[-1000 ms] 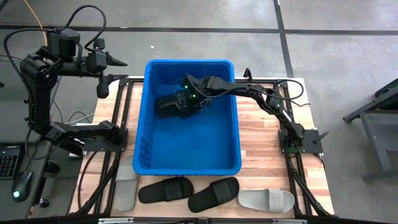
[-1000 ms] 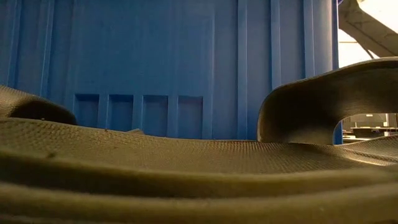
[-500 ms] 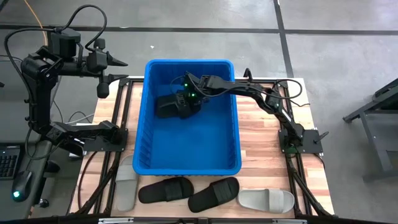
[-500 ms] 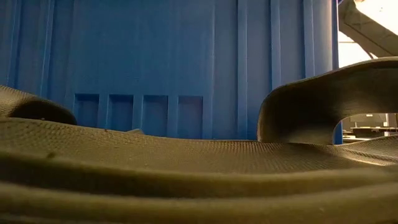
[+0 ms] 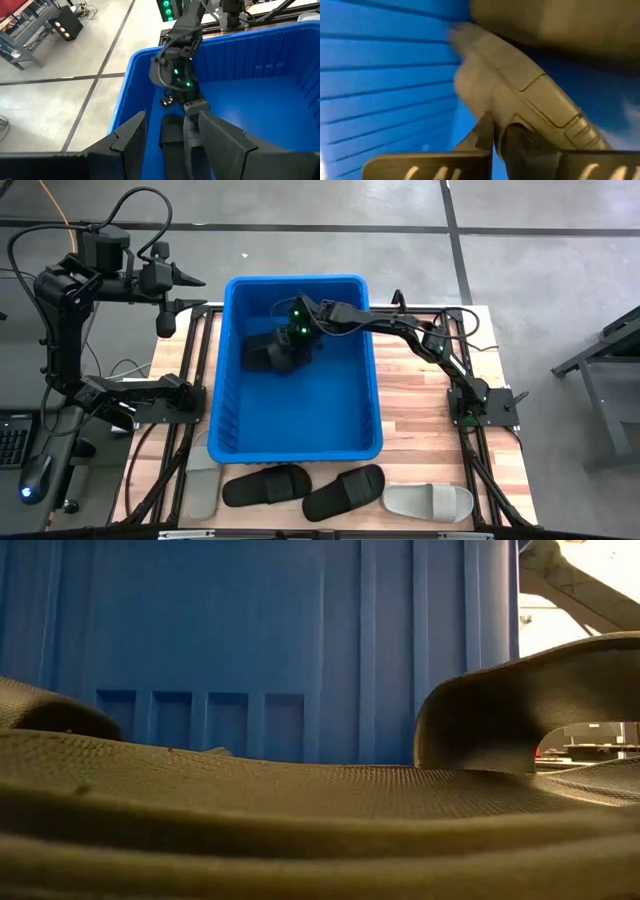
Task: Pick and place slides into bin
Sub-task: Put the top black slide into the blue container
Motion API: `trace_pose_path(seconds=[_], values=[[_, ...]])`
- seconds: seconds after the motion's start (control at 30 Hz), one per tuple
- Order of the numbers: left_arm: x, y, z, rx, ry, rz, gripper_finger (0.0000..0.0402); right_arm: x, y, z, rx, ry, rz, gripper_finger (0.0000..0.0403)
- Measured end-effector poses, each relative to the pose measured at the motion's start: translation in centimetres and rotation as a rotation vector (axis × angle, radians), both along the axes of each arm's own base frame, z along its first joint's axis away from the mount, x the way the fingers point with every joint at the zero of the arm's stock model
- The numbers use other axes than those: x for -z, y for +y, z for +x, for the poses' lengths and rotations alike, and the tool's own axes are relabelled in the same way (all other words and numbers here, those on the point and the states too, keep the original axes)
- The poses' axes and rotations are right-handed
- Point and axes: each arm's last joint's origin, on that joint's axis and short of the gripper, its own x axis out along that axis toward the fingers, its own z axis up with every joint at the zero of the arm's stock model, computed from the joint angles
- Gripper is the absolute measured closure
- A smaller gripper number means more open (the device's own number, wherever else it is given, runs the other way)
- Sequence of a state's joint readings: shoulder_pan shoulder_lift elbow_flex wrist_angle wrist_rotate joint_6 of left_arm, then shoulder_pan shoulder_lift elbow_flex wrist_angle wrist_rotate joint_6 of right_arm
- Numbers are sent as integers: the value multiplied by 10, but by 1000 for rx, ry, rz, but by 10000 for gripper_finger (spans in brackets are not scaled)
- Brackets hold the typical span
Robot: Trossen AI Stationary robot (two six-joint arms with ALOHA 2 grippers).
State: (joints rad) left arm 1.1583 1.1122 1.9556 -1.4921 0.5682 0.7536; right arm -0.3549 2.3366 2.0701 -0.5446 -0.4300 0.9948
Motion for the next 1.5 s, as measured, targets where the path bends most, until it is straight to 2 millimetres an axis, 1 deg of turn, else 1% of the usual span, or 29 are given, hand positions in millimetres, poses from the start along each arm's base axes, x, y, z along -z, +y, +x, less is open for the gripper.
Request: trace_pose_path(seconds=[0.1,0.23,0.37,0.47,0.6,0.83,0.9,1.03,1.1,1.3,1.5], values=[[0,2,1,-1,1,-5,229,-16,-3,2,21,-42,-5,401],[0,2,1,-1,2,-7,229,-39,-10,-2,96,-21,-33,402],[0,2,1,-1,2,-7,229,-64,-28,-10,206,-34,-63,402],[1,3,1,-1,2,-8,229,-72,-42,-17,258,-46,-40,402],[1,4,2,-1,4,-13,229,-71,-55,-23,261,-56,18,402],[1,6,3,-2,5,-17,229,-68,-55,-21,223,-75,130,403],[1,7,3,-2,6,-19,229,-63,-55,-18,205,-78,174,403],[1,6,3,-2,5,-20,229,-42,-57,-12,212,-32,213,403],[1,7,3,-4,4,-25,229,-35,-57,-9,217,-26,226,403],[2,7,3,-13,-3,-38,229,-23,-62,-1,235,-57,239,403],[2,7,3,-13,-2,-39,229,-19,-68,-3,278,-45,239,403]])
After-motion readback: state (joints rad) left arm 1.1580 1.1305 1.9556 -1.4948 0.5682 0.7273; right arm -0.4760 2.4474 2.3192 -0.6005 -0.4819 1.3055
